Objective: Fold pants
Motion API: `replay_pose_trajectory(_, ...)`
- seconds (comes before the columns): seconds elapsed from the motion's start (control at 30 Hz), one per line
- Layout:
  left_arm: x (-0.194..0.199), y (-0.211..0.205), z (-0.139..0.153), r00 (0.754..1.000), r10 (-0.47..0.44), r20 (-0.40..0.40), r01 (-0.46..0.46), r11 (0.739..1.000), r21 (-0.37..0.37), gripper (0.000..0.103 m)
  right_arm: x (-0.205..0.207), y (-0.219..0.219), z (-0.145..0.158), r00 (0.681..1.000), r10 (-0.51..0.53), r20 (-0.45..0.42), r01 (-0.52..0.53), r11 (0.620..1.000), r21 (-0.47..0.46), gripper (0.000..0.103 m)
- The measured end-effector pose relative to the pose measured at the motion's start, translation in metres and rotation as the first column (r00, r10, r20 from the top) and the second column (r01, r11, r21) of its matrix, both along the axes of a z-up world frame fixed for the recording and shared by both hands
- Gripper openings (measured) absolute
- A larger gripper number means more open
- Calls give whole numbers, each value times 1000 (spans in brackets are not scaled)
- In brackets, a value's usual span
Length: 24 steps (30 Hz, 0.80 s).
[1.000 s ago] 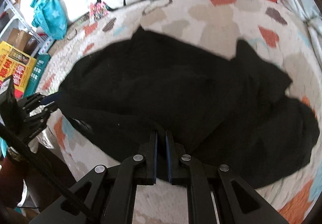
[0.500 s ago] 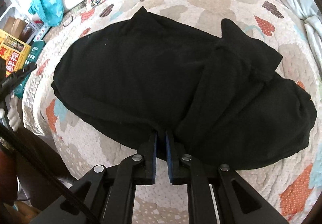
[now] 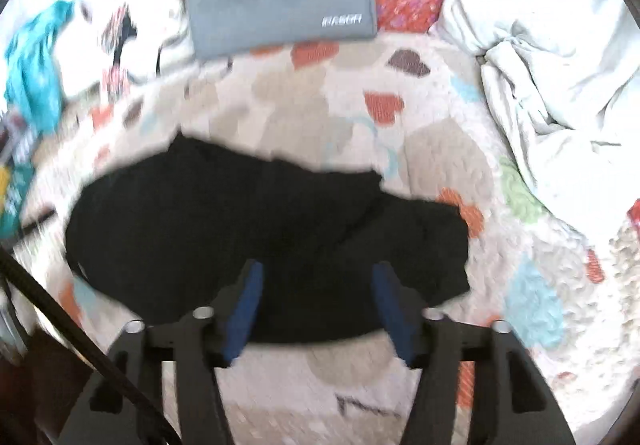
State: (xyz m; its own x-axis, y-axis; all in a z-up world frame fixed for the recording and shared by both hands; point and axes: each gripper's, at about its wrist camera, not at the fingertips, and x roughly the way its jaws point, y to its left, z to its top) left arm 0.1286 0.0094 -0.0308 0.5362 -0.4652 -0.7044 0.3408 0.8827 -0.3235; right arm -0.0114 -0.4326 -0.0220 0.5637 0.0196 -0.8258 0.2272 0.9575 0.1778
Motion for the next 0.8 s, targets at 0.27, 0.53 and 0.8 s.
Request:
replay_pose_trajectory(0.27,-2,-9,-3,1000,15,6,-15,999,36,35,65,33,-36,994,-70,-88,68,997,-20,47)
replay_pose_trajectory(0.53,1,0,0,999,44,-4,-44,999,-11,38,17,-14,-13,991,-132,6,130,986,101,6)
replay_pose_trajectory(0.8,7,-3,-14,995,54,-85,-54,999,2,40,-29,-90,-41,933,-360,11,328,860,391,12)
